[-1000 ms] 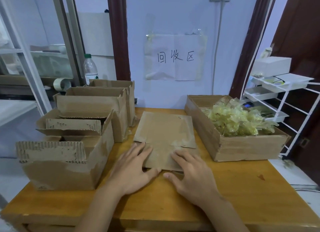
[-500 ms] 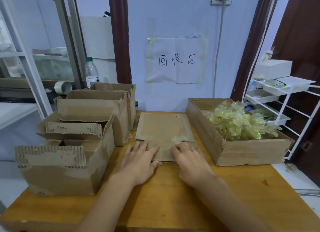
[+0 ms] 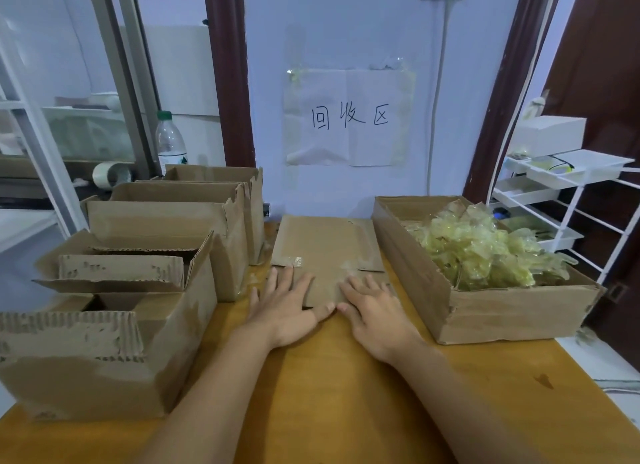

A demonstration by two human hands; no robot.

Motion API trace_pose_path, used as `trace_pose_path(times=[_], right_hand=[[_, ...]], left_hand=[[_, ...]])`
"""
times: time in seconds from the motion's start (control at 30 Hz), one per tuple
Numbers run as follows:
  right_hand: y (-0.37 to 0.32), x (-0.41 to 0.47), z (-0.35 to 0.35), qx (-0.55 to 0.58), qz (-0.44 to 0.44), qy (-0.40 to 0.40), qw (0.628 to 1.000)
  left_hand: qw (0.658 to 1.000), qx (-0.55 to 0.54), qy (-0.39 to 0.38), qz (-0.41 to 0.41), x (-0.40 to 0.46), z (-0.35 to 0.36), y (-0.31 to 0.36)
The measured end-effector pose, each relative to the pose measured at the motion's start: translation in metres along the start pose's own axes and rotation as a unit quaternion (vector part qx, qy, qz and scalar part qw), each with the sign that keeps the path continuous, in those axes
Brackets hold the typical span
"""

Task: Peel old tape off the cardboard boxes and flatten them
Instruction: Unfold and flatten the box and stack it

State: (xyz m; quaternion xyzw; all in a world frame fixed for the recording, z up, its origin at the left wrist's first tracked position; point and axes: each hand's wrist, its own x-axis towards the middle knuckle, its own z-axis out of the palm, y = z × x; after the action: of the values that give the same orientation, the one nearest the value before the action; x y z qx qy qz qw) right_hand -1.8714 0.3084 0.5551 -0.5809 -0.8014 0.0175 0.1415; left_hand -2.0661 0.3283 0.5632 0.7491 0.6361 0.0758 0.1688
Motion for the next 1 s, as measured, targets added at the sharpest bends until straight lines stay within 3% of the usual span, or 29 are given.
trace_pose_path(times=[0.57, 0.77, 1.0], right_hand=[[0.019, 0.034, 0.004, 0.037, 0.012, 0.014, 0.999], [0.024, 0.033, 0.019, 0.062, -0.008, 0.062, 0.996], [0.027, 0.031, 0.021, 0.097, 0.004, 0.059, 0.994]], left_hand=[[1.000, -0.010, 0.027, -0.011, 0.040, 0.001, -0.003], [0.994, -0.006, 0.108, 0.006, 0.033, 0.011, 0.001], [0.975, -0.158, 0.151, 0.041, 0.022, 0.003, -0.004]])
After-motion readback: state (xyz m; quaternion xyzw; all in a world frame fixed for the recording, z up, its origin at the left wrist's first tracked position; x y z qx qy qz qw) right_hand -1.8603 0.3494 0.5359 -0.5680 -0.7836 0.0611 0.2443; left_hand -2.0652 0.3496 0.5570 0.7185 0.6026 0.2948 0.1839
